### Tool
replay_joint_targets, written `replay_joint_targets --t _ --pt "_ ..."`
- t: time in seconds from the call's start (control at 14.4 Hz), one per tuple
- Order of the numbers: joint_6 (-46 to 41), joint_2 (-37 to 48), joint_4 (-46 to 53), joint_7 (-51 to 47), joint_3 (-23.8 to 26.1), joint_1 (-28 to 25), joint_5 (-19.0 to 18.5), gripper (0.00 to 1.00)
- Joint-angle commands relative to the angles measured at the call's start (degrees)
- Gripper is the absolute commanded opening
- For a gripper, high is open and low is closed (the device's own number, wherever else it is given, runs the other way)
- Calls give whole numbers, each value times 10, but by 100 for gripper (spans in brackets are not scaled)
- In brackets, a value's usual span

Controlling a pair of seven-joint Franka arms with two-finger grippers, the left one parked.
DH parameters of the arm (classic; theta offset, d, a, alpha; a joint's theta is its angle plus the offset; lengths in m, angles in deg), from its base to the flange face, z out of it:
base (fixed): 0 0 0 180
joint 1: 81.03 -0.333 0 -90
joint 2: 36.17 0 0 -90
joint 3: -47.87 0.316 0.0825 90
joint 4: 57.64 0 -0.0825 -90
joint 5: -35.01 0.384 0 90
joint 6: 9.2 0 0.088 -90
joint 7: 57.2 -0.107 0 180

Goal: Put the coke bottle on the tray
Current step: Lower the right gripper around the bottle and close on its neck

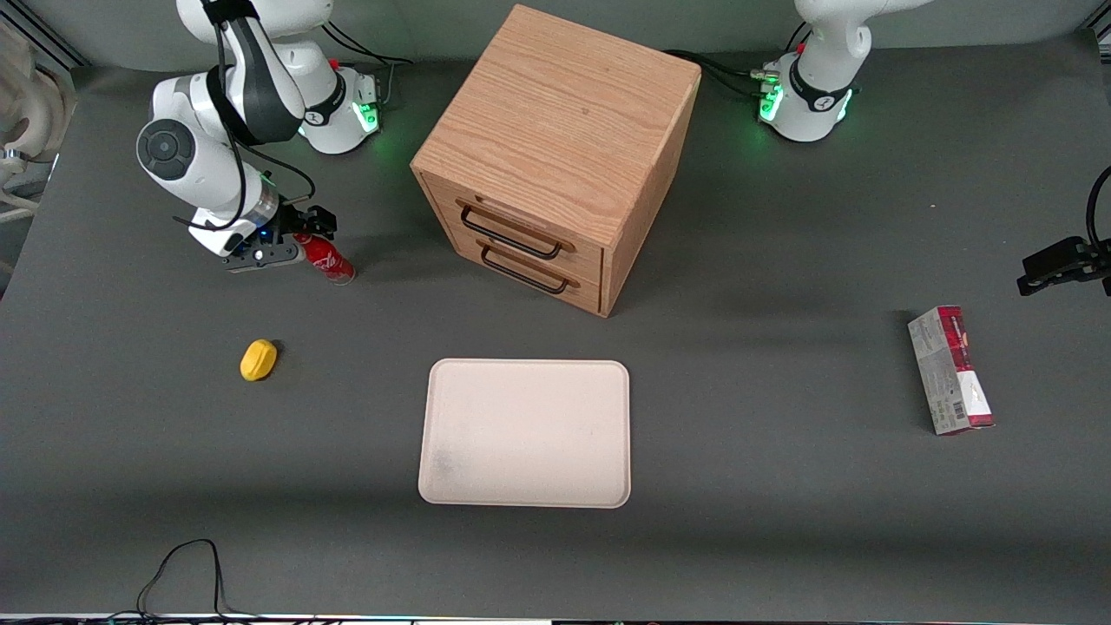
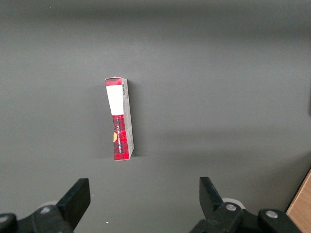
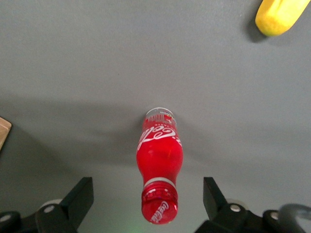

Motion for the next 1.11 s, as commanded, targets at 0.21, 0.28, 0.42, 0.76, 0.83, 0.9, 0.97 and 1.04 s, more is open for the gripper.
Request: replay_joint_targets --t 0.21,0.28,0.42,0.76,0.83,0.9,0.97,1.04 --pt "2 17 -22 8 -3 -1 -12 96" --pt "2 16 -23 8 -3 -1 -14 89" --pt "2 15 -22 8 -5 -1 -15 51" --pt "2 11 -17 5 -6 0 -15 0" --pt "1 10 -16 5 -6 0 -15 0" --pt "1 10 -13 4 -7 0 -15 0" --pt "0 10 -2 0 -8 0 -14 0" --pt "-9 9 12 -11 -9 -1 -13 0"
